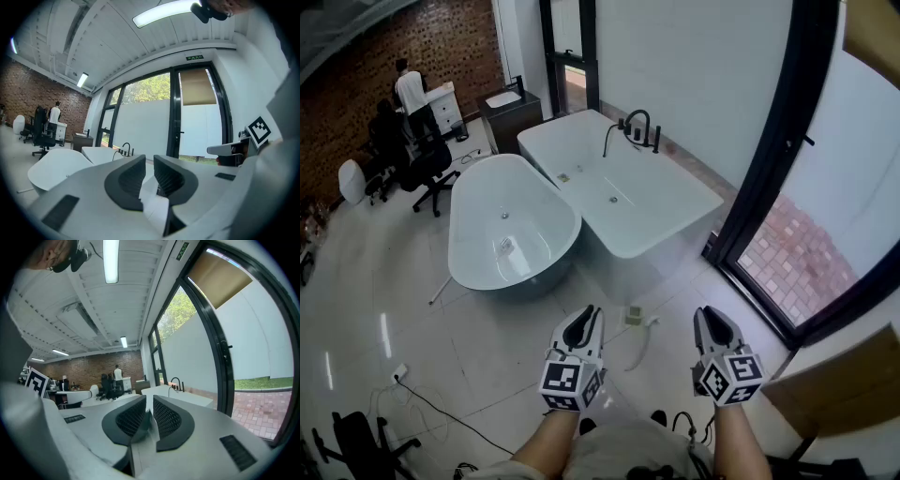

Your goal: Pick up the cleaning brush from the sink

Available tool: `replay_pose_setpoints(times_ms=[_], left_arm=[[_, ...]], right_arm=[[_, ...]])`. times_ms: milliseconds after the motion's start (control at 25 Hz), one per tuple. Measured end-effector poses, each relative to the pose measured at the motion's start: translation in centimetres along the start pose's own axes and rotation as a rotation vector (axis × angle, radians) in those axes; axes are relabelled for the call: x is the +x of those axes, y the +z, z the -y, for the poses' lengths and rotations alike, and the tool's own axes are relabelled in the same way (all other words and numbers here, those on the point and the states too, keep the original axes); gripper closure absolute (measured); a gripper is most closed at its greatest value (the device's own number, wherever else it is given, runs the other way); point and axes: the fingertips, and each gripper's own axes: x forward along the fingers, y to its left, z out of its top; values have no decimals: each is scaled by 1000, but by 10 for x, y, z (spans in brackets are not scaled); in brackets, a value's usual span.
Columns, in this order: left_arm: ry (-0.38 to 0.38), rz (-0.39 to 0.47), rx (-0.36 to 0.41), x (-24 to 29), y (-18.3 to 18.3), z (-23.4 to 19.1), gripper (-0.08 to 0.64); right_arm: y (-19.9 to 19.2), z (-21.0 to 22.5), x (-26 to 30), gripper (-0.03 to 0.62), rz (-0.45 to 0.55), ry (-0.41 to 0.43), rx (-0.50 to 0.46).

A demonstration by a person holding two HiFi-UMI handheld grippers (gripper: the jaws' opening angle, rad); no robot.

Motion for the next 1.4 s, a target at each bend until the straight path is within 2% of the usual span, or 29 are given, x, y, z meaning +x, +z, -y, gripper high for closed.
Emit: replay_pose_setpoints(times_ms=[40,240,360,560,640,800,920,1160,1400], left_arm=[[-1,-5,0,-3,-2,-9,509],[-8,-44,6,-18,-22,-50,509],[15,-52,4,-12,-27,-62,560],[45,-51,21,26,-24,-36,558],[46,-53,31,44,-23,-18,530],[68,-55,44,88,-32,25,504],[82,-55,50,120,-38,44,495],[69,-62,69,171,-46,35,508],[42,-65,74,202,-49,-20,538]], right_arm=[[-5,-8,4,551,-8,-1,-4],[-31,-38,24,551,-46,-24,-16],[-39,-40,41,534,-67,-13,-26],[-45,-9,62,534,-106,65,-47],[-43,7,68,534,-110,103,-52],[-50,55,78,523,-135,179,-75],[-55,89,96,514,-152,200,-89],[-57,120,141,514,-149,189,-71],[-64,104,190,514,-161,160,-105]])
